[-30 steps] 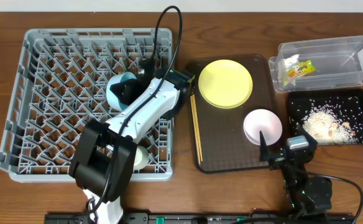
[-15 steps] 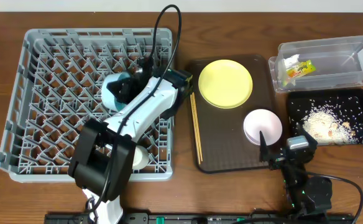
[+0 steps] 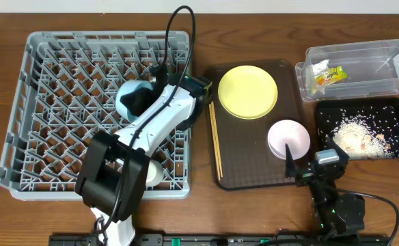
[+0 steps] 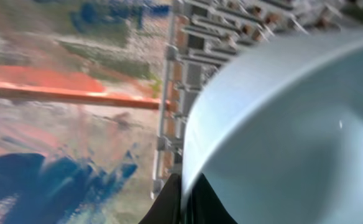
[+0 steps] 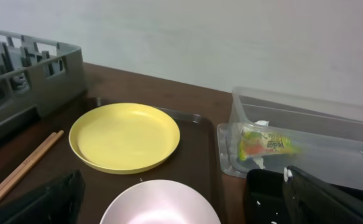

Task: Sort waste into correct bins and load items into the dishwasher
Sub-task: 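Carry the blue bowl over the dish rack and set it down, then release the blue bowl and move the left gripper to the pink bowl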

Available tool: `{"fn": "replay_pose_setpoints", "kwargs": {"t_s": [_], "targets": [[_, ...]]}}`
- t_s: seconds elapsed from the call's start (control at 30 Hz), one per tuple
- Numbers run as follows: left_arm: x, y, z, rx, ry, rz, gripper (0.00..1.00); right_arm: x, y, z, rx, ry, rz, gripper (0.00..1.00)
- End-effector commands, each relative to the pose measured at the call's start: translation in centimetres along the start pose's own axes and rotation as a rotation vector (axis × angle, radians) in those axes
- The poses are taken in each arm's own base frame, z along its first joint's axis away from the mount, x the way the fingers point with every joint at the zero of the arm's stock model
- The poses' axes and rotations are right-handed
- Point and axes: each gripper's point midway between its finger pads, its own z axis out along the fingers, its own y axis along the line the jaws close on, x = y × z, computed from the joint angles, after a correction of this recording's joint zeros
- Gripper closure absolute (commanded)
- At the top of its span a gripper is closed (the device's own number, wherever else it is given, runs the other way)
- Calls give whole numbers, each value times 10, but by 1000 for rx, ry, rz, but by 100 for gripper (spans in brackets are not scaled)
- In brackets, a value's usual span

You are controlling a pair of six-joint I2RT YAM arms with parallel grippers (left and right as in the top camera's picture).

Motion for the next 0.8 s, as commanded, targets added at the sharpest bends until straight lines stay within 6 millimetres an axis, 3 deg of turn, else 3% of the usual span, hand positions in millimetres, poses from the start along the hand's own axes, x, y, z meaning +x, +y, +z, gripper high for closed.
{"fn": "replay_pose_setpoints", "kwargs": {"t_s": [0.0, 0.1, 0.23, 0.47, 0.77], "targets": [[16, -20, -6, 113, 89, -1, 93, 1, -4, 0, 21, 1, 11, 1], [18, -21, -14, 159, 107, -6, 92, 1, -4, 0, 21, 1, 11, 1], [12, -15, -31, 253, 115, -67, 83, 1, -4, 0, 21, 1, 11, 1], [6, 3, -70, 527, 143, -229, 37, 1, -4, 0, 21, 1, 11, 1], [-4, 9, -132, 963, 89, -335, 31, 1, -4, 0, 21, 1, 11, 1]]}}
